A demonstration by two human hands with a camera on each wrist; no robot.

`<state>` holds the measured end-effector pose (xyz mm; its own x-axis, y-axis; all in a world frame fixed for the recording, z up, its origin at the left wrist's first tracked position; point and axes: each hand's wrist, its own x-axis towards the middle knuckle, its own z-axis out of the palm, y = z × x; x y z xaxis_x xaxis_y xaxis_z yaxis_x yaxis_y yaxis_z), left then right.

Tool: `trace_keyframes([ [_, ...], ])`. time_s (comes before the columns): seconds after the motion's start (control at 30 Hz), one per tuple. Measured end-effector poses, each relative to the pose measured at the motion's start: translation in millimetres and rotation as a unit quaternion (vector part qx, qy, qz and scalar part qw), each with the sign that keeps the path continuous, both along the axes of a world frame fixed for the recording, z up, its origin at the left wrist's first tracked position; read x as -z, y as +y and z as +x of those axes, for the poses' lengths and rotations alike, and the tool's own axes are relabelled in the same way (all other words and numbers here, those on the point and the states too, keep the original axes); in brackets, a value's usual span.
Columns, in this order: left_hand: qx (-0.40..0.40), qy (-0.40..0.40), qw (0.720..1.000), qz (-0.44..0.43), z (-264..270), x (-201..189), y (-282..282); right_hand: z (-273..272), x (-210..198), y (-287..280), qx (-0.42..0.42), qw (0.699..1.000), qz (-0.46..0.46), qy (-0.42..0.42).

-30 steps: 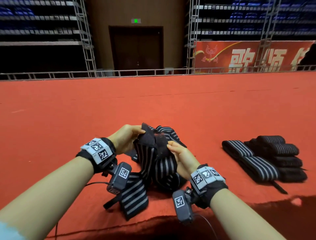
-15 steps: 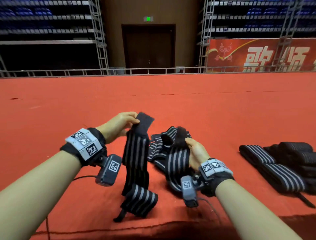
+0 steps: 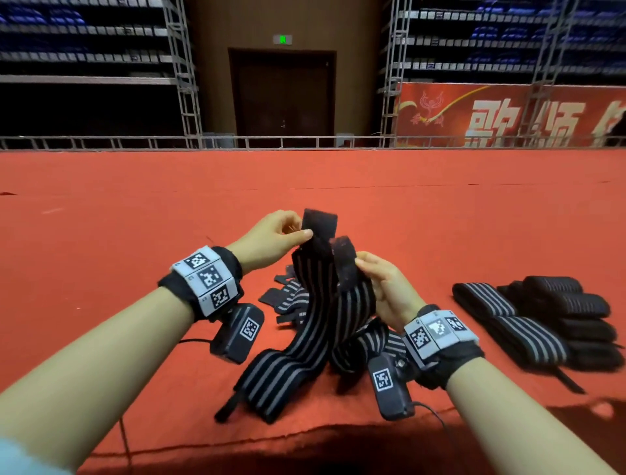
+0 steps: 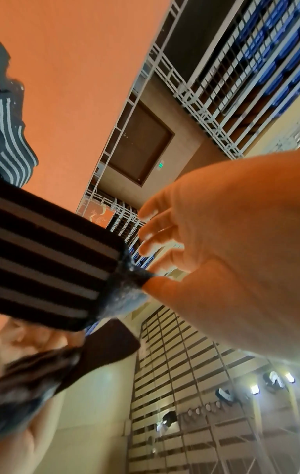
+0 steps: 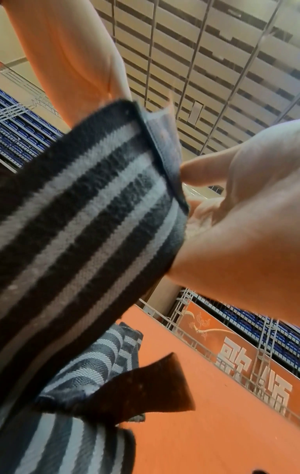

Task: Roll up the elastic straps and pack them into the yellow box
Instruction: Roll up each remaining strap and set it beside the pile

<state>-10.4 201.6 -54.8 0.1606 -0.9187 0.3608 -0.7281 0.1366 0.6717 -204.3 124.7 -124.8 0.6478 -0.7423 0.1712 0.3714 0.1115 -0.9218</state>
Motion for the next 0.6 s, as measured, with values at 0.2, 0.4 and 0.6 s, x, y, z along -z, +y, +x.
trace_keyframes([
  [0.2,-0.082,0.005,0.992,-0.099,-9,1,0,-17,-7,-8,0.165,0.984,-0.049,-0.055],
  [0.4,-0.128,0.023,0.978,-0.163,-22,11,5,-38,-20,-15,0.485,0.858,-0.158,0.056],
  [0.6,-0.131,0.100,0.965,-0.203,-71,18,-8,-5,-45,25,0.451,0.866,-0.205,0.063],
])
